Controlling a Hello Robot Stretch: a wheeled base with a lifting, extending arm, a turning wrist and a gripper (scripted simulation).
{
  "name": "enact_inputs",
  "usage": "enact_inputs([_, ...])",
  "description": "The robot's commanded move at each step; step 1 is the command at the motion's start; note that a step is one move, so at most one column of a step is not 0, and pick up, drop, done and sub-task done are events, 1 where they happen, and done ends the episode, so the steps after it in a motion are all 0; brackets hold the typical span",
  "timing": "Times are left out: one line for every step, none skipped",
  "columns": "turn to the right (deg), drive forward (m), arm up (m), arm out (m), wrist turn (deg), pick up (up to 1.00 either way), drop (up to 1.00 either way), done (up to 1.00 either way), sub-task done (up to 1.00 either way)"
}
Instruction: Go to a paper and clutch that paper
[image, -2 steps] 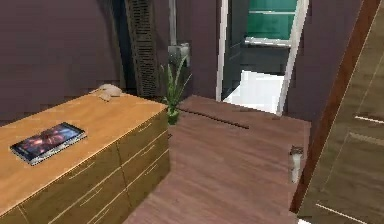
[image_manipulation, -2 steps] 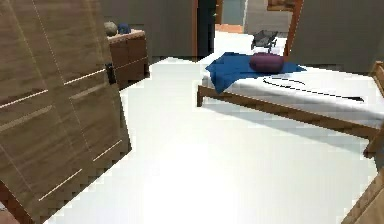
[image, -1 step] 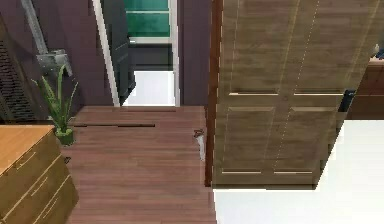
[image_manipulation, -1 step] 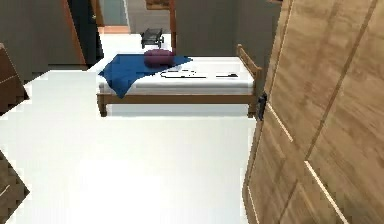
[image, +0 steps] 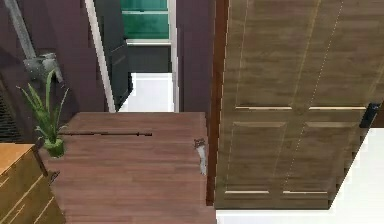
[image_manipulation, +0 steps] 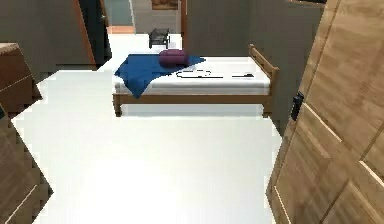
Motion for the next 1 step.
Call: enact_inputs([-39.0, 0.0, 0.0, 0.0, 0.0, 0.0, 0.0, 0.0, 0.0])
